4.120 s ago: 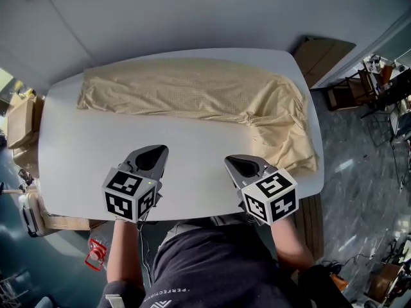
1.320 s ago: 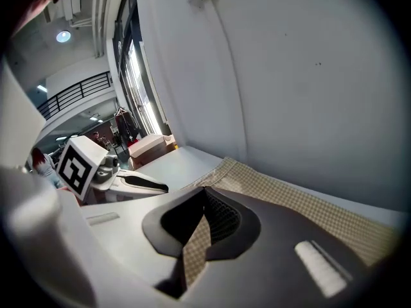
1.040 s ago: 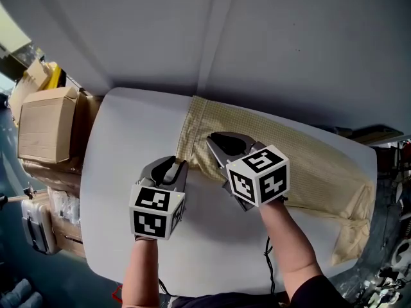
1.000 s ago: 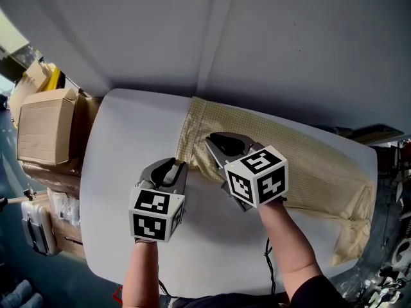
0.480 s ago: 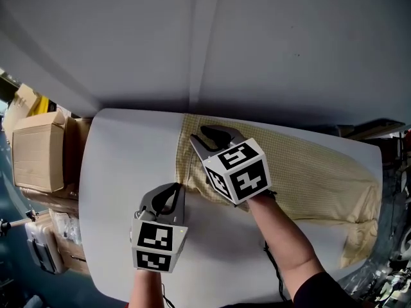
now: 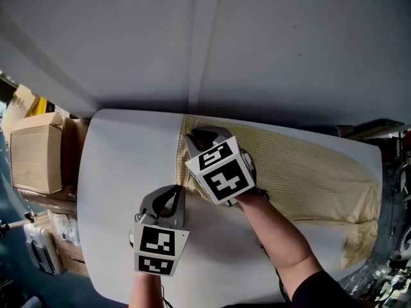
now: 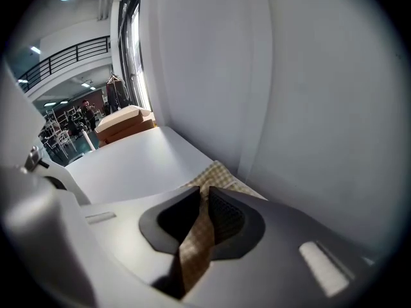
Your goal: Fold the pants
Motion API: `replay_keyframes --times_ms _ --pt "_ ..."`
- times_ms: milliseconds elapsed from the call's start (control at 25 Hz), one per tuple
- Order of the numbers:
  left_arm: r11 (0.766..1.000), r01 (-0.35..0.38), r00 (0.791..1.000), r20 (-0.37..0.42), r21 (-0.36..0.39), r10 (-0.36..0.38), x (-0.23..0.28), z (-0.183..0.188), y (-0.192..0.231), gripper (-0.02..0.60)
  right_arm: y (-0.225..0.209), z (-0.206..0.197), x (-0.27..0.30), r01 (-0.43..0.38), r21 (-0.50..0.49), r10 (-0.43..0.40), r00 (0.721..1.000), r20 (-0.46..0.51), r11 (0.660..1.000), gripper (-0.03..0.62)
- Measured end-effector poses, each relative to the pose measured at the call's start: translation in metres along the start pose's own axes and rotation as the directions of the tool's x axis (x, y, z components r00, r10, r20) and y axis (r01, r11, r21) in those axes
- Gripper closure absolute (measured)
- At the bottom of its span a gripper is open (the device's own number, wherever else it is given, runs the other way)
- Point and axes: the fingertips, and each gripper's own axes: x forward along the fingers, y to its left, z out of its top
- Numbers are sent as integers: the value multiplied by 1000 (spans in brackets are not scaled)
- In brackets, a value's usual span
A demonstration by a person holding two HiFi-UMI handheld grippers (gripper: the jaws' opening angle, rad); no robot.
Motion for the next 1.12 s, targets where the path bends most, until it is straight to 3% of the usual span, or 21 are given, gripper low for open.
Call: replay_keyframes --times_ms 200,600,840,1120 --pt "1000 16 1000 11 -2 -15 -2 1 -5 569 2 0 -9 -2 -12 2 1000 17 1000 572" --pt "998 13 992 127 64 -21 -34 43 -44 569 -10 17 -78 -12 55 1 980 199 998 572" --pt "990 58 987 144 131 -77 -33 64 -114 569 -38 -8 -133 -2 112 -27 968 251 994 572" --pt "975 133 976 149 177 -160 -19 80 -223 569 -90 -60 -207 -30 174 -24 954 300 984 572"
